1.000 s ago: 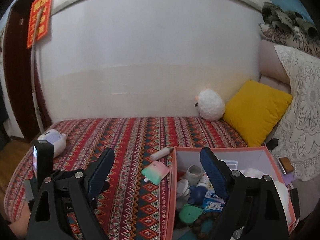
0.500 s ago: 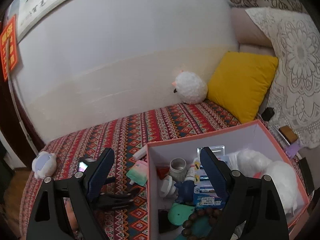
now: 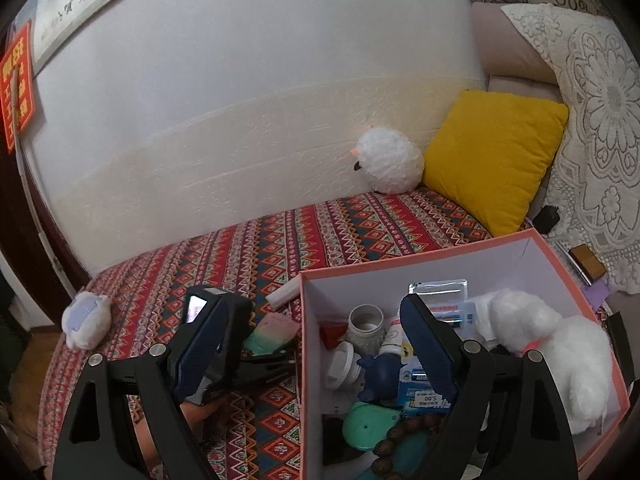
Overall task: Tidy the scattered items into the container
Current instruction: 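Grasp the pink-green pouch with the left tool while the right tool grasps the white cylinder bottle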
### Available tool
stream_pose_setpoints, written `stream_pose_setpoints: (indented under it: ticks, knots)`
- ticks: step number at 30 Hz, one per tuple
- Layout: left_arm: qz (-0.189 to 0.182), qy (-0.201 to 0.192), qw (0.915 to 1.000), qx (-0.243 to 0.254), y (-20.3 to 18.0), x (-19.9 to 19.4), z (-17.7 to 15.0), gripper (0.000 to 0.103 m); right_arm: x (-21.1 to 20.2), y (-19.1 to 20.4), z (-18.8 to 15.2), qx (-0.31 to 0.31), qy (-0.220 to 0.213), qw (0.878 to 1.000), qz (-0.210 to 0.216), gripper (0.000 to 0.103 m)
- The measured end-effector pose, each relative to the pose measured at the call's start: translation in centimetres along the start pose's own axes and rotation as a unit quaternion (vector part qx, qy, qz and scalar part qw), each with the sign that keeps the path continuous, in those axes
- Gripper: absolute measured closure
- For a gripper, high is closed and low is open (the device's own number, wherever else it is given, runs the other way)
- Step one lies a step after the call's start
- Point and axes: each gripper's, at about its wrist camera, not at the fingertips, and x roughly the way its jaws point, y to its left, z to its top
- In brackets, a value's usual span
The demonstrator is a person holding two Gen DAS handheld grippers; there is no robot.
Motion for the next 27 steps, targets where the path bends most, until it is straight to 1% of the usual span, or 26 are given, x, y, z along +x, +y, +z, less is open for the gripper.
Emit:
stream_pose_setpoints:
  ticks: [2, 4, 6, 8, 9, 11, 13, 15, 17, 19, 21, 22, 24, 26, 27]
  knots:
    - [0.022, 0.002, 0.9998, -0.002, 1.1, -0.7, -0.7, 0.034, 0.0, 0.3, -0.1, -0.001, 0.000, 1.000, 0.004, 0.013]
    - [0.051, -0.001, 0.9986, -0.010, 3.0, -2.0, -1.3, 0.034, -0.1, 0.8, -0.3, -0.002, 0.000, 1.000, 0.010, 0.013]
    - [0.074, -0.005, 0.9966, -0.035, 5.5, -3.1, -2.1, 0.034, 0.0, 1.3, -0.5, -0.001, 0.001, 1.000, 0.014, 0.013]
    - [0.110, -0.011, 0.9920, -0.061, 8.2, -5.0, -3.2, 0.033, 0.4, 2.0, -0.8, 0.002, 0.007, 1.000, 0.023, 0.013]
    - [0.120, -0.014, 0.9898, -0.076, 9.6, -6.1, -3.8, 0.033, 0.8, 2.4, -1.0, 0.006, 0.011, 0.999, 0.029, 0.013]
    - [0.129, -0.020, 0.9861, -0.104, 12.1, -7.9, -5.1, 0.033, 1.9, 3.4, -1.6, 0.025, 0.026, 0.998, 0.048, 0.013]
    - [0.137, -0.027, 0.9828, -0.121, 13.5, -9.0, -6.5, 0.033, 3.6, 4.6, -2.0, 0.044, 0.043, 0.995, 0.073, 0.013]
    - [0.131, -0.033, 0.9818, -0.133, 14.5, -9.7, -7.3, 0.033, 5.6, 6.2, -2.2, 0.061, 0.061, 0.991, 0.099, 0.013]
    - [0.123, -0.039, 0.9812, -0.143, 15.3, -10.2, -8.2, 0.032, 9.1, 8.3, -1.8, 0.073, 0.080, 0.988, 0.112, 0.013]
    - [0.118, -0.043, 0.9811, -0.147, 15.7, -10.0, -8.3, 0.030, 12.9, 9.4, -1.3, 0.089, 0.104, 0.987, 0.084, 0.013]
    - [0.117, -0.047, 0.9808, -0.149, 15.8, -10.0, -8.4, 0.029, 17.9, 10.0, -0.9, 0.111, 0.133, 0.984, 0.031, 0.013]
    - [0.116, -0.049, 0.9806, -0.150, 15.8, -10.1, -8.5, 0.029, 19.8, 10.0, -0.8, 0.116, 0.143, 0.983, -0.001, 0.014]
    - [0.111, -0.052, 0.9804, -0.155, 15.9, -10.1, -8.7, 0.029, 22.4, 9.6, -0.6, 0.119, 0.143, 0.981, -0.054, 0.014]
    - [0.106, -0.055, 0.9802, -0.159, 15.9, -10.2, -8.8, 0.029, 25.2, 8.9, -0.5, 0.120, 0.144, 0.976, -0.109, 0.014]
    - [0.105, -0.055, 0.9802, -0.159, 15.9, -10.2, -8.8, 0.029, 26.3, 8.3, -0.6, 0.125, 0.149, 0.973, -0.125, 0.014]
